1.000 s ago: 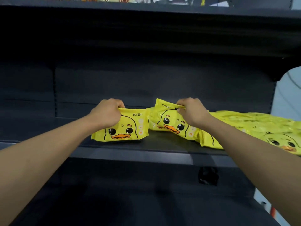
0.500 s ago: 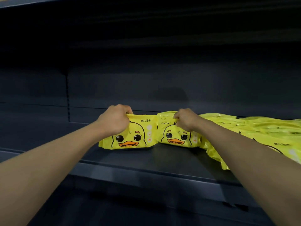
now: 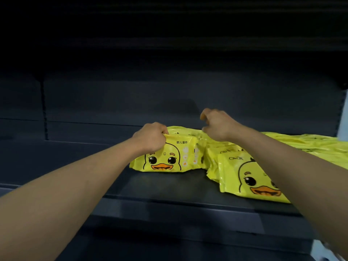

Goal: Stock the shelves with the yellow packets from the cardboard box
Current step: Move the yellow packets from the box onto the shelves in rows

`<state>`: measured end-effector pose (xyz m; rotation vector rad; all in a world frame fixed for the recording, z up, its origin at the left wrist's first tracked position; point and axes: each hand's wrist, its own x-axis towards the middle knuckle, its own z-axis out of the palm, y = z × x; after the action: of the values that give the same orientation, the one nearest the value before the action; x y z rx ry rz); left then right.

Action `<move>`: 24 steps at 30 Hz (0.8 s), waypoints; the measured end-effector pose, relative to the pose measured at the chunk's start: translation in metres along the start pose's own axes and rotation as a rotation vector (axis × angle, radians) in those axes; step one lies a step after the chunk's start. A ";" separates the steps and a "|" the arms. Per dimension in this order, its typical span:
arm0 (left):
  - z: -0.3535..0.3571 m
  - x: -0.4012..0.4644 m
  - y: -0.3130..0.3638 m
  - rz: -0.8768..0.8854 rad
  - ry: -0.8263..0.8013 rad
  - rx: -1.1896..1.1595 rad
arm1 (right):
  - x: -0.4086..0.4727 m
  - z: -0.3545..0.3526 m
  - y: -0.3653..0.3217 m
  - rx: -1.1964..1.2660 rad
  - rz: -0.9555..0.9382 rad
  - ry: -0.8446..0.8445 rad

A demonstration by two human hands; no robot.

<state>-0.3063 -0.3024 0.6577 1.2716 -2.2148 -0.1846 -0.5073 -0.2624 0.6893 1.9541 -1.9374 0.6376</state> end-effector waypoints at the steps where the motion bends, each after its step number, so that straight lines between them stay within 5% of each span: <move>1: 0.005 0.004 0.005 0.004 -0.011 0.003 | -0.005 -0.003 0.004 -0.005 0.005 -0.001; 14: 0.005 0.007 -0.002 0.006 0.086 0.134 | -0.050 -0.015 0.012 0.033 0.066 -0.008; 24: -0.058 -0.066 -0.030 0.032 -0.004 0.125 | -0.089 -0.024 -0.063 0.079 0.083 -0.037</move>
<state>-0.2274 -0.2550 0.6674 1.3008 -2.2790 -0.0363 -0.4448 -0.1715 0.6694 1.9536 -2.0543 0.7144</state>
